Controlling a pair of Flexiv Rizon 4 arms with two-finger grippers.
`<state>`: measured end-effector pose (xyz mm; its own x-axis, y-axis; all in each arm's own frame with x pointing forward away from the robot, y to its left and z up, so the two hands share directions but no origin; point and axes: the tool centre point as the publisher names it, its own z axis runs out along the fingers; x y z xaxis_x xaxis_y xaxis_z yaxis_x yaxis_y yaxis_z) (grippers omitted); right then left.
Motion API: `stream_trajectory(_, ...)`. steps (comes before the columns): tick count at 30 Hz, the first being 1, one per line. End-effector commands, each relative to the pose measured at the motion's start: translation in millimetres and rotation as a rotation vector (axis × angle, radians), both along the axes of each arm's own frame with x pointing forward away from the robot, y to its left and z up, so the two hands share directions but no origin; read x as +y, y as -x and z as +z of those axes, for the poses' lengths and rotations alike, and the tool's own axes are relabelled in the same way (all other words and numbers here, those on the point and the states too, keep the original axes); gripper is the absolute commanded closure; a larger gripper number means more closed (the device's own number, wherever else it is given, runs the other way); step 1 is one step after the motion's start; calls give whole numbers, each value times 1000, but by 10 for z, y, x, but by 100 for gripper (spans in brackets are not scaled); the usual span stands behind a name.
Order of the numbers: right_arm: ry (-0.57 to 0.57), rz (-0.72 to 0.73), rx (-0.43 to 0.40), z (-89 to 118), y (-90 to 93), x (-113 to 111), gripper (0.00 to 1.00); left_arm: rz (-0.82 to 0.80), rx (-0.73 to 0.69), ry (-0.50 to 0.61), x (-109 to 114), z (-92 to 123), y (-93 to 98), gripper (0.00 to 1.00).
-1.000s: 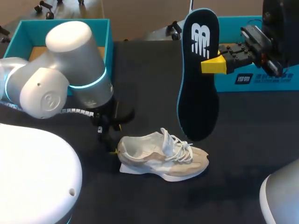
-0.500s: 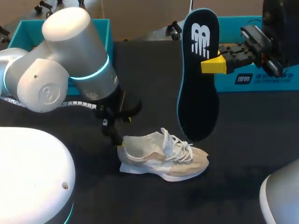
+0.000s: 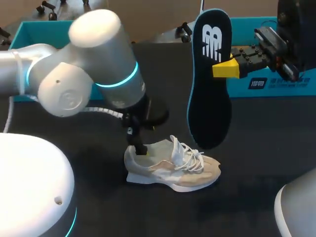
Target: Take the shoe out of the shoebox, open the shoe tongue, remove and reinsert the insole, then place the shoe into the shoebox
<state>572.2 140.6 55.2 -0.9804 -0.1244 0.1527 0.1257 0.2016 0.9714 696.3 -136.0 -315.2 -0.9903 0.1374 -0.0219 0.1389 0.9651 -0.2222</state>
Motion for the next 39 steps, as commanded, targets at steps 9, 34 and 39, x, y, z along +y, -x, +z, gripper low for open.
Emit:
stream_trajectory(9,4,4,2,6,-25,29,100,12,-35,-49,-475,-495,-105,0)
stream_trajectory(34,4,4,2,6,-25,29,100,52,-12,-38,-321,-584,-161,100)
stream_trajectory(39,4,4,2,6,-25,29,100,20,-44,-12,-239,-483,-107,100)
